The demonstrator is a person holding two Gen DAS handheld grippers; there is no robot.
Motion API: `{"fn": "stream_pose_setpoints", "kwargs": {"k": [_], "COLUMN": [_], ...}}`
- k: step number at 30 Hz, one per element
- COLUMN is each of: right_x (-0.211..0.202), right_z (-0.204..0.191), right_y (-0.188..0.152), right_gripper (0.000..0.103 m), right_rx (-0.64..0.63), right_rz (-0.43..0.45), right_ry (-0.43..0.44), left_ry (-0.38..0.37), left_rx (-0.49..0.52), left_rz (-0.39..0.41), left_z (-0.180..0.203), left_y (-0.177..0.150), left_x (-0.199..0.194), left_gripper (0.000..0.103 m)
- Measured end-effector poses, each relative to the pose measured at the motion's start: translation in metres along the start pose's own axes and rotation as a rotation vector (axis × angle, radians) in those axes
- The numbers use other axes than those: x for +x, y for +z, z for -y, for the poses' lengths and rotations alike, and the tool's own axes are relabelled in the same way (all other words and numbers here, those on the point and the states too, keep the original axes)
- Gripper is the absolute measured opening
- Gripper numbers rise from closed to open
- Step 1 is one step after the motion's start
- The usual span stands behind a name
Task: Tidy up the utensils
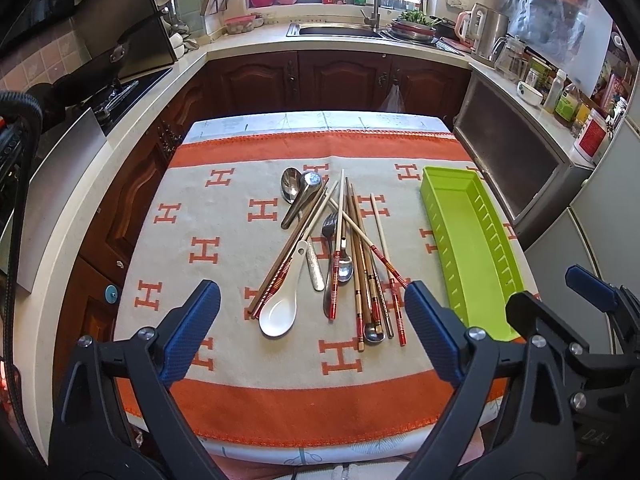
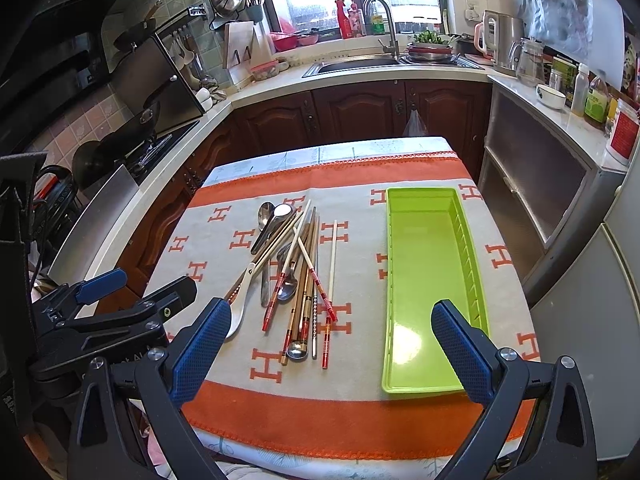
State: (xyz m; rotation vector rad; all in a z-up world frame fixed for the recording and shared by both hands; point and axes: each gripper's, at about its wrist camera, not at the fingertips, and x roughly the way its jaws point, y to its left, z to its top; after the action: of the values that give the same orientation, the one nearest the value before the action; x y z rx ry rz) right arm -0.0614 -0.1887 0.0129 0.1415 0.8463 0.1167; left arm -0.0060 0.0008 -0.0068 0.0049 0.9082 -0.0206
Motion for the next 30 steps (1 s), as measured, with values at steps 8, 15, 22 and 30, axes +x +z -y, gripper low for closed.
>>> {"fn": "stream_pose_setpoints", "kwargs": {"k": [8,15,22,30], "right_x": [0.001,-0.001,-0.003,-0.004], "right_z": [0.001,-0.003,-0.005,-0.008], "right_y": [0.000,-0.003,-0.005,-0.003], "right_gripper": [0.102,0.102,0.101,0.099], "right_rx": [0.002,0.001,0.000,-0.008], "right_rz": [0.000,0.000,0.003,0.000], "right_ry": [0.005,0.012,0.018,0.036], "left_ry": [-0.002,0.013,0.001,0.017], "left_rx": [0.003,0.016,0.020,0.040], "left_rz": [0.003,0.021,0.021,0.030], "left_z": [0.000,0.000,-0.002,-0.002], "left_y": [-0.001,-0.001,0.001,0.002], "left_x": [-0.001,-0.008,-0.011,-0.012], "left_gripper": [0.091,0.091,0.091,0.091]}}
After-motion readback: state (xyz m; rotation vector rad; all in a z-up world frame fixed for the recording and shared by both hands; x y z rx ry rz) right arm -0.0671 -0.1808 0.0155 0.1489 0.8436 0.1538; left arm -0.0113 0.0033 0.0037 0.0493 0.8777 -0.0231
